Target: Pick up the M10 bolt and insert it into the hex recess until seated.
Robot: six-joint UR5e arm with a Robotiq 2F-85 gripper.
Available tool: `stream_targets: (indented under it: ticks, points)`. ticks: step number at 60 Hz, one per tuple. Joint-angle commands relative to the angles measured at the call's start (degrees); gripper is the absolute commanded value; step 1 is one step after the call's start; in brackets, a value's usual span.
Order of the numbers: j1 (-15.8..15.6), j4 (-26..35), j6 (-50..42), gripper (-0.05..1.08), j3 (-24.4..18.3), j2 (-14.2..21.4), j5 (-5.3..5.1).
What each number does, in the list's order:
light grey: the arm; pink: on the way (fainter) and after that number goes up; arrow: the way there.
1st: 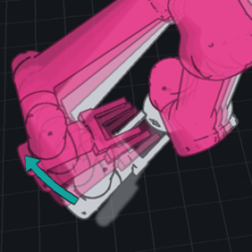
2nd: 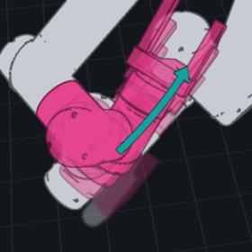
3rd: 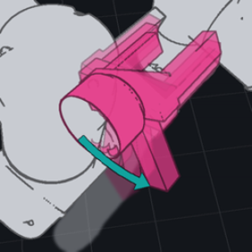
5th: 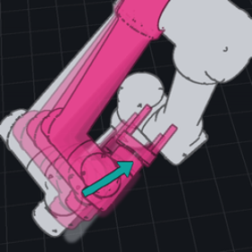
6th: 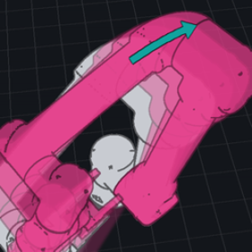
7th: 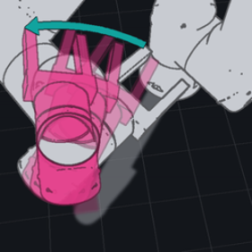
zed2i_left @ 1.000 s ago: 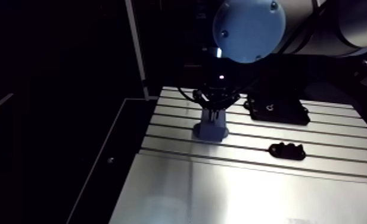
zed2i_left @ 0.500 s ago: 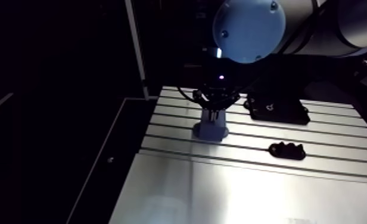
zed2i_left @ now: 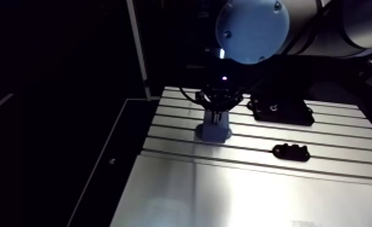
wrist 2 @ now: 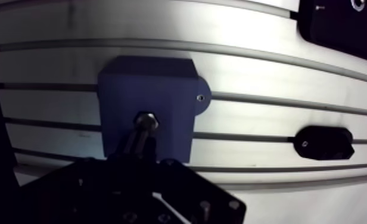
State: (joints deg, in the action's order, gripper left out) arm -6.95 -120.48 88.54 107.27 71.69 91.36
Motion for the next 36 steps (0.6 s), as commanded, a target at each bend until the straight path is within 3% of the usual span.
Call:
stream_targets:
  ticks: [1, 36]
  points:
    - [0.0, 0.0, 0.0, 1.06, -0.1, 0.0, 0.00]
    - [-0.1, 0.0, 0.7, 1.06, -0.6, 0.2, 0.09]
